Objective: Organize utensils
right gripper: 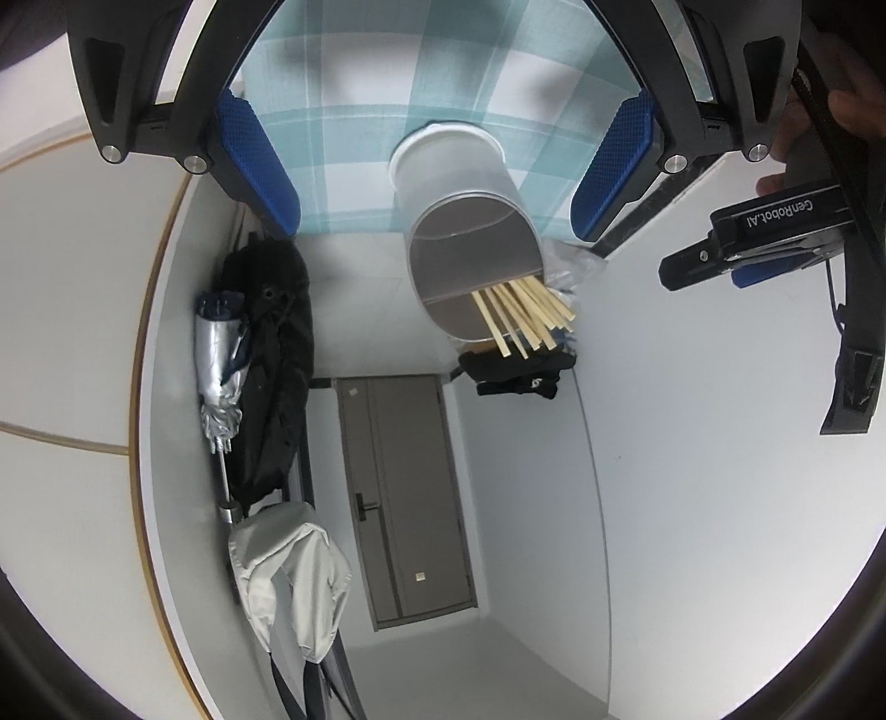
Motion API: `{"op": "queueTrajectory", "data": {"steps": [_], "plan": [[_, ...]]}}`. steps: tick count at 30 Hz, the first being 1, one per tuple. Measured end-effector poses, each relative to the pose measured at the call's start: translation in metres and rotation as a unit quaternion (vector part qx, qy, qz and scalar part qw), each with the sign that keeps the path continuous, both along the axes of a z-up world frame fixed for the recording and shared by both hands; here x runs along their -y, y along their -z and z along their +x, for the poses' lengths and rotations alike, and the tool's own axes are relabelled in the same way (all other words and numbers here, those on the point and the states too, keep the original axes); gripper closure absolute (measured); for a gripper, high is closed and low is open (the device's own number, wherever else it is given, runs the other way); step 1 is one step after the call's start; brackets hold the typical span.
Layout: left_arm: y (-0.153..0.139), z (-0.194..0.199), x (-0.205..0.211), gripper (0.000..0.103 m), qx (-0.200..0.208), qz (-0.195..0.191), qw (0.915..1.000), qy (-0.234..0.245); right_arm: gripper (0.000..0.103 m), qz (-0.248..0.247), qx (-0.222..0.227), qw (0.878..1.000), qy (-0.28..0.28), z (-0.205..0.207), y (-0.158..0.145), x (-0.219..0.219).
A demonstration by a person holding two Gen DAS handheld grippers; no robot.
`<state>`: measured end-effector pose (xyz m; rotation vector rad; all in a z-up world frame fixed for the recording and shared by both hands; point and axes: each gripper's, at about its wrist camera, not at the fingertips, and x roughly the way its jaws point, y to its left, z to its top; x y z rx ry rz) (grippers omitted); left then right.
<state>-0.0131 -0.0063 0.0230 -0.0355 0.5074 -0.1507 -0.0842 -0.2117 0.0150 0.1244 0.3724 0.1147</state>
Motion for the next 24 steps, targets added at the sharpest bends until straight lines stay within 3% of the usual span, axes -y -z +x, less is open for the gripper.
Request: {"op": "queueTrajectory", "data": {"steps": [11,24], "plan": [[0.0011,0.004,0.0006,0.001,-0.026,-0.008,0.9996,0.001,0.004,-0.008,0.0,1.0,0.001,-0.0017,0.0012,-0.0018],[0.0002,0.0009,-0.0003,0.001,-0.015,0.001,0.9999,-0.007,0.004,-0.015,0.008,1.0,0.002,-0.0049,-0.0005,-0.004]]}}
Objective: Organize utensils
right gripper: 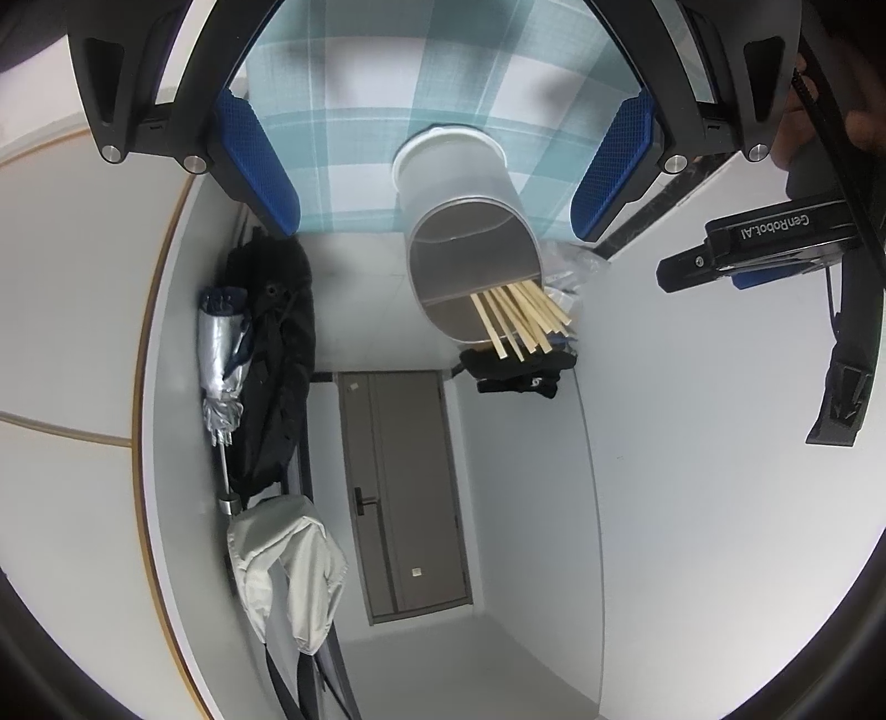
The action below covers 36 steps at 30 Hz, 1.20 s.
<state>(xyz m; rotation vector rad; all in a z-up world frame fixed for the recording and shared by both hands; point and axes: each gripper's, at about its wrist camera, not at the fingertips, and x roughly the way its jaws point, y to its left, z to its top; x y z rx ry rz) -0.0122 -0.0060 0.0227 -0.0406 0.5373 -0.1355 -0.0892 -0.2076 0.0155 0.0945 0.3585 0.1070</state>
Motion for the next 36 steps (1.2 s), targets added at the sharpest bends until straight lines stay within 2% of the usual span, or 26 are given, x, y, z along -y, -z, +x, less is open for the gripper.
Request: {"op": "queueTrajectory", "data": {"steps": [36], "plan": [[-0.0026,-0.006,-0.001,0.001,0.015,-0.01,0.9998,0.002,0.002,-0.015,0.007,1.0,0.014,-0.0062,-0.0013,0.0014]]}}
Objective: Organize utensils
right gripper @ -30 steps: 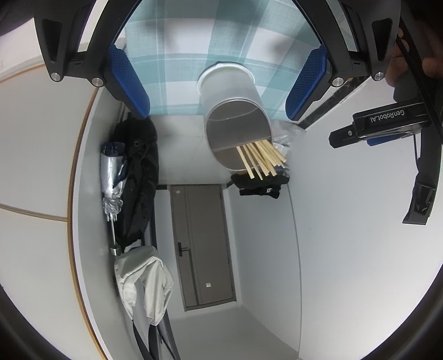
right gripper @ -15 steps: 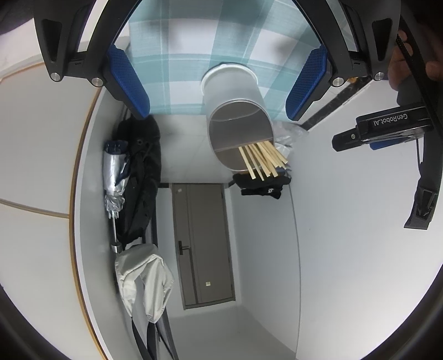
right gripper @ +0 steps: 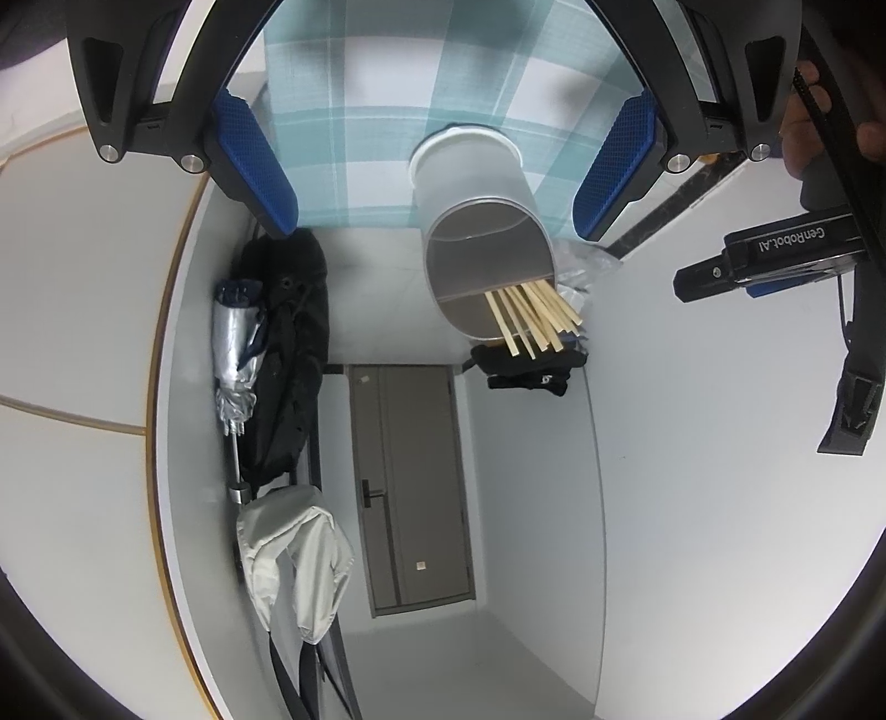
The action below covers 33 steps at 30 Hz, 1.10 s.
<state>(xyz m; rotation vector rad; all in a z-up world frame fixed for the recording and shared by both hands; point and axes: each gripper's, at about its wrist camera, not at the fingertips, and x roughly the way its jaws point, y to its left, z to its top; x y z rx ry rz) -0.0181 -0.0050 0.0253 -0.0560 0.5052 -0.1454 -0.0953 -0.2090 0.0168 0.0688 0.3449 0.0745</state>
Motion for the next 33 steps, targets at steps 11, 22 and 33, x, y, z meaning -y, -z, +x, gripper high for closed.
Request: {"op": "queueTrajectory", "data": {"steps": [11,22,33], "plan": [[0.0,0.0,-0.001,0.001,0.0,-0.004,1.0,0.0,0.002,0.004,-0.003,1.0,0.005,0.0,0.0,0.003],[0.0,0.001,-0.005,0.001,-0.002,-0.02,0.9998,-0.006,0.002,0.006,-0.006,1.0,0.008,0.001,0.0,0.004],[0.002,0.005,-0.012,0.001,-0.011,-0.036,0.9991,-0.019,0.002,0.004,-0.01,1.0,0.008,0.001,0.003,0.004]]}}
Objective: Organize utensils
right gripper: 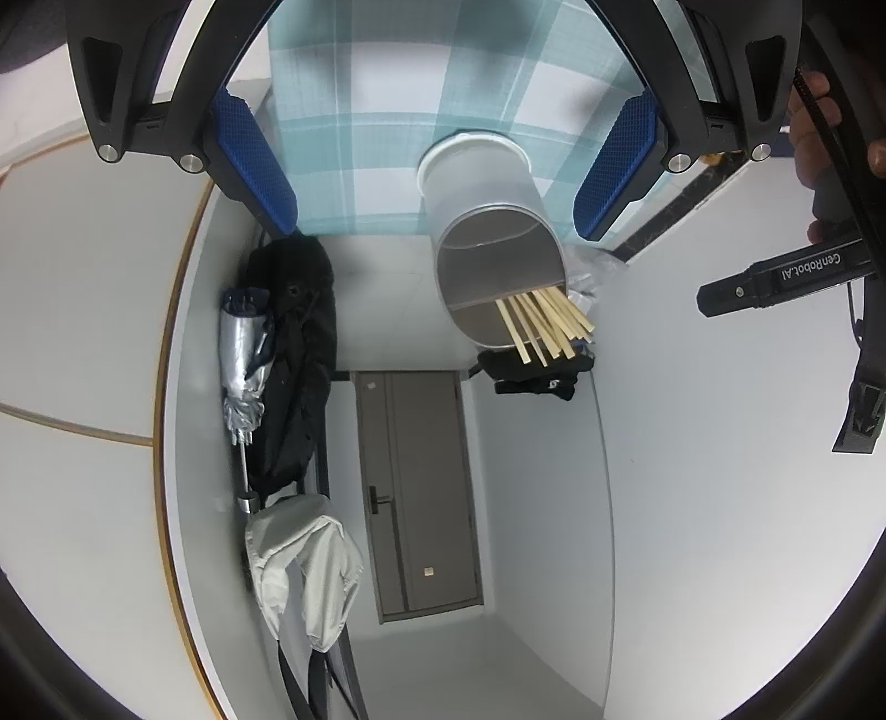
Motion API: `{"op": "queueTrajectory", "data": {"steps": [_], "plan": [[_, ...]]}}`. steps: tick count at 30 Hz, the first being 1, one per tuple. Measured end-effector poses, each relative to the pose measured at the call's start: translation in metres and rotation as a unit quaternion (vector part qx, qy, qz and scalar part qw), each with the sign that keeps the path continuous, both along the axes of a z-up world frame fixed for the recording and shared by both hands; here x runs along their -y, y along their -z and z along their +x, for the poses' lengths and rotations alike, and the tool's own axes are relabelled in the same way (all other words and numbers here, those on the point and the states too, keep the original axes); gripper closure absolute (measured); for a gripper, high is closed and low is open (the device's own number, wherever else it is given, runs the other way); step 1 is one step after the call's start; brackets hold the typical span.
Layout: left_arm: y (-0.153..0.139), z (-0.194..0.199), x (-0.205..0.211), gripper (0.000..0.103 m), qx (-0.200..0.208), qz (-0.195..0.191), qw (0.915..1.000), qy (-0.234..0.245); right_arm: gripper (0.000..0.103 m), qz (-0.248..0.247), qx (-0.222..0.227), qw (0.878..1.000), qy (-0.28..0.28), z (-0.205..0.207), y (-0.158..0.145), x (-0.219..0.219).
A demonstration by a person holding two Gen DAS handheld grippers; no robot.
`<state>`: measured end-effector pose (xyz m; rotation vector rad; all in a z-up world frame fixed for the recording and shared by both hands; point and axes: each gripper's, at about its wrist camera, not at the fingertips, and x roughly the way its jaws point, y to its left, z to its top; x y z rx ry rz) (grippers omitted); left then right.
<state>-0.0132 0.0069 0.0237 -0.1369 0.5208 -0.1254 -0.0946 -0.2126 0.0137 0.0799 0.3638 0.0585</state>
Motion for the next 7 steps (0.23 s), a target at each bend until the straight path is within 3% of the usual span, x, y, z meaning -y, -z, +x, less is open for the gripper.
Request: {"op": "queueTrajectory", "data": {"steps": [7], "plan": [[0.0038,0.0008,-0.0045,0.001,0.006,-0.007,0.9999,-0.009,0.002,0.0,-0.009,1.0,0.001,0.0045,0.0052,0.0002]]}}
